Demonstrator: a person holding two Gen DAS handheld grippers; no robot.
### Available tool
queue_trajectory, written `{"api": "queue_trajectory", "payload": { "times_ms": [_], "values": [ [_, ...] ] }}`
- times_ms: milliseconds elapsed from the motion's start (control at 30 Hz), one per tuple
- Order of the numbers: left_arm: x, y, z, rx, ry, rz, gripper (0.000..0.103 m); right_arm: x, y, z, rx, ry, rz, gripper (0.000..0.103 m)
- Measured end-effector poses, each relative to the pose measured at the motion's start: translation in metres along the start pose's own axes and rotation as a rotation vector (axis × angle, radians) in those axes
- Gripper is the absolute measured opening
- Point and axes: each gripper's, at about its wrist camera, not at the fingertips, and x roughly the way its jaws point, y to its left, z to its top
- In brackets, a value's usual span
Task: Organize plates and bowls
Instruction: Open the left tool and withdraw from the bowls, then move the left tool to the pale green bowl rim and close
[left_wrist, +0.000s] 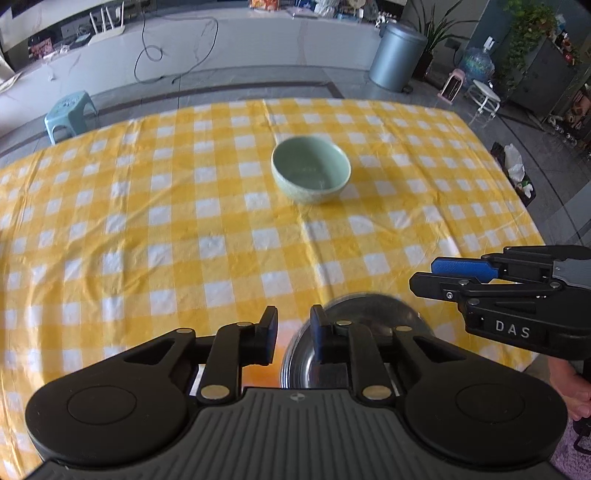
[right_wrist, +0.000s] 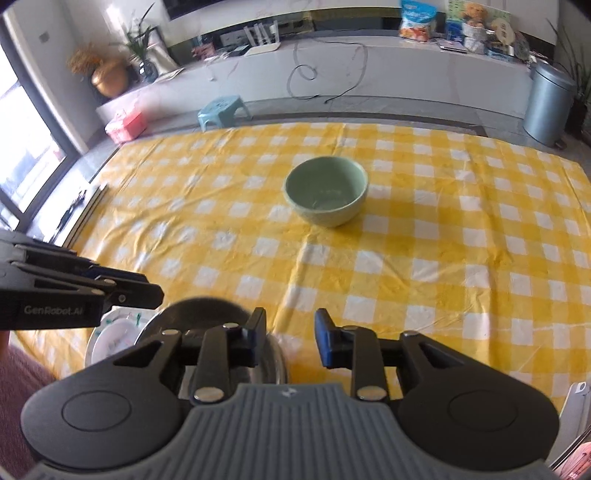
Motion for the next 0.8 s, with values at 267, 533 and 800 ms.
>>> {"api": "queue_trajectory", "payload": {
  "times_ms": [267, 533, 800],
  "values": [
    [0.028, 0.002, 0.034, 0.004, -0.023, 0.019, 0.031, 0.033, -0.019, 0.025, 0.117, -0.028, -0.142, 0.031],
    [0.059, 0.009, 0.068, -0.022, -0.042, 0.006, 0.039, 0.062, -0.049, 0.056, 0.256, -0.016, -0.183, 0.031],
    [0.092, 0.014, 0.1, -0.041, -0.056, -0.013, 0.044, 0.083, -0.072, 0.079, 0.33, -0.035, -0.17, 0.031]
  ]
}}
